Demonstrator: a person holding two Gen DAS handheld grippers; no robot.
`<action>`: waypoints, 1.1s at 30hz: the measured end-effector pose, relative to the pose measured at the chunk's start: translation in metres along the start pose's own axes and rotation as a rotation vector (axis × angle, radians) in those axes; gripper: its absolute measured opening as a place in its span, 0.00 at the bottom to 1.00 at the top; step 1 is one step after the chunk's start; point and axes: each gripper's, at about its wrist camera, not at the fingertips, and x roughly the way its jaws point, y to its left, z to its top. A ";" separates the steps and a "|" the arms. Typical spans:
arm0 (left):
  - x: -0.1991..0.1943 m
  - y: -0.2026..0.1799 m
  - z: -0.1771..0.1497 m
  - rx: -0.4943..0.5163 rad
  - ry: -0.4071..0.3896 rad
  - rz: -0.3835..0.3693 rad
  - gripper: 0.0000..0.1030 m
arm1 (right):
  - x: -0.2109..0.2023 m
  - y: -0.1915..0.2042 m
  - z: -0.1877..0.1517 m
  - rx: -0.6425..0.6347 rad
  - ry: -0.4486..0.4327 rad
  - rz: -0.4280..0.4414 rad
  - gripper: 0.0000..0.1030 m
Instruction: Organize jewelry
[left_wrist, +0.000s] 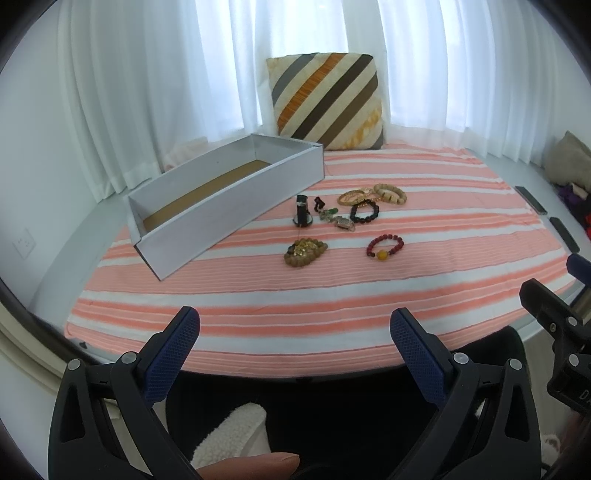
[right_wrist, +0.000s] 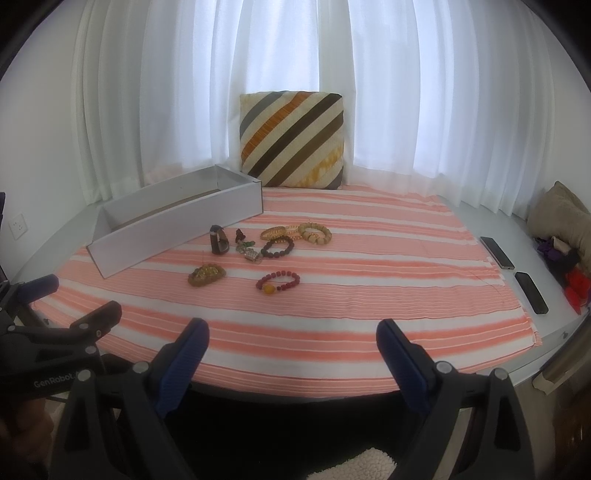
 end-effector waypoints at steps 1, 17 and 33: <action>0.000 0.000 0.000 0.000 0.000 0.000 0.99 | 0.000 0.000 0.000 0.001 0.001 0.001 0.91; 0.000 0.000 -0.001 0.001 0.000 0.000 0.99 | 0.003 -0.001 0.001 0.007 -0.002 -0.001 0.91; 0.001 -0.001 0.000 0.000 -0.004 0.002 0.99 | 0.003 -0.001 0.000 0.009 -0.004 0.001 0.91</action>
